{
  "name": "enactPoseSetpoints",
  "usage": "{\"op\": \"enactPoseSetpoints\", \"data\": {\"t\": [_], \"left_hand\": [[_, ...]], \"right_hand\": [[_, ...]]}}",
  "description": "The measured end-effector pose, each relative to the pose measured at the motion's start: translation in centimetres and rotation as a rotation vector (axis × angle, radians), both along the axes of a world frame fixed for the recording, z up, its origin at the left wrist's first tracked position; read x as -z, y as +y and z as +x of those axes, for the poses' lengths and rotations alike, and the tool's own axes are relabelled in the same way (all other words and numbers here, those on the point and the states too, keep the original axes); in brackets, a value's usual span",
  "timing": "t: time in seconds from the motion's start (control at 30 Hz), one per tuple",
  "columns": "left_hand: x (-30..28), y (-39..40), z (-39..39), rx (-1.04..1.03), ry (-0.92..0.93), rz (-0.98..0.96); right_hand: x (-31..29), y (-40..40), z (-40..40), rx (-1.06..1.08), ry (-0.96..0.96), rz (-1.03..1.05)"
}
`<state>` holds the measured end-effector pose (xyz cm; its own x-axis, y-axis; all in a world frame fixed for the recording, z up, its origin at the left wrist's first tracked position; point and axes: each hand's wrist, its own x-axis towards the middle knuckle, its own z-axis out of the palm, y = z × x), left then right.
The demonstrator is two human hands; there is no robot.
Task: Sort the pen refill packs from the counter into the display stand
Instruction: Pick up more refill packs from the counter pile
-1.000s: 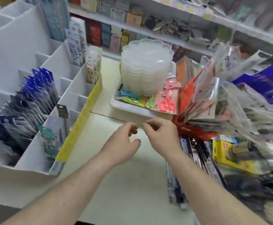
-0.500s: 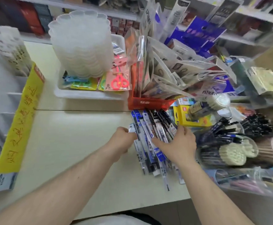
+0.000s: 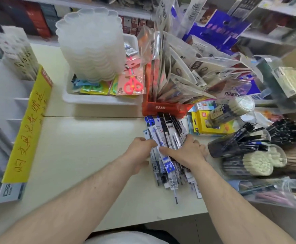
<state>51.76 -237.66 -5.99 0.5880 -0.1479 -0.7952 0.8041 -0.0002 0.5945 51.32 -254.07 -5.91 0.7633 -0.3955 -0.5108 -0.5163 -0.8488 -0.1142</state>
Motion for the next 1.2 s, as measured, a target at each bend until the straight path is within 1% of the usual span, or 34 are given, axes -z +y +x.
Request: {"op": "enactPoseSetpoints", "data": {"t": [0.17, 0.4, 0.53, 0.63, 0.7, 0.77, 0.83, 0.93, 1.07, 1.2], "left_hand": [[-0.3, 2.9, -0.2, 0.027, -0.136, 0.094], [-1.5, 11.5, -1.3, -0.087, -0.186, 0.303], [-1.3, 15.4, -1.5, -0.142, -0.199, 0.389], [-1.4, 17.1, -1.7, -0.133, -0.211, 0.453], [-2.1, 17.5, -2.1, -0.119, -0.207, 0.499], [-1.5, 17.9, -2.1, -0.062, -0.196, 0.575], [-1.4, 18.1, -2.3, -0.024, -0.210, 0.636], [-1.5, 17.9, -2.3, 0.024, -0.218, 0.671], [-1.6, 17.6, -2.6, 0.065, -0.332, 0.773], [-1.6, 17.4, -2.9, 0.099, -0.397, 0.822]], "right_hand": [[0.1, 6.0, -0.7, -0.082, -0.011, 0.070], [0.4, 15.2, -0.4, -0.194, 0.003, 0.214], [0.3, 18.5, 0.4, -0.176, -0.047, 0.367], [0.3, 18.1, 1.1, -0.124, -0.063, 0.491], [0.7, 16.9, 1.8, -0.041, -0.082, 0.586], [1.4, 15.5, 2.4, 0.047, -0.086, 0.642], [1.8, 14.4, 2.7, 0.095, -0.081, 0.660], [1.9, 13.7, 2.7, 0.123, -0.084, 0.680], [1.8, 13.5, 3.1, 0.072, -0.074, 0.677], [0.9, 12.2, 3.0, 0.080, -0.102, 0.707]]}}
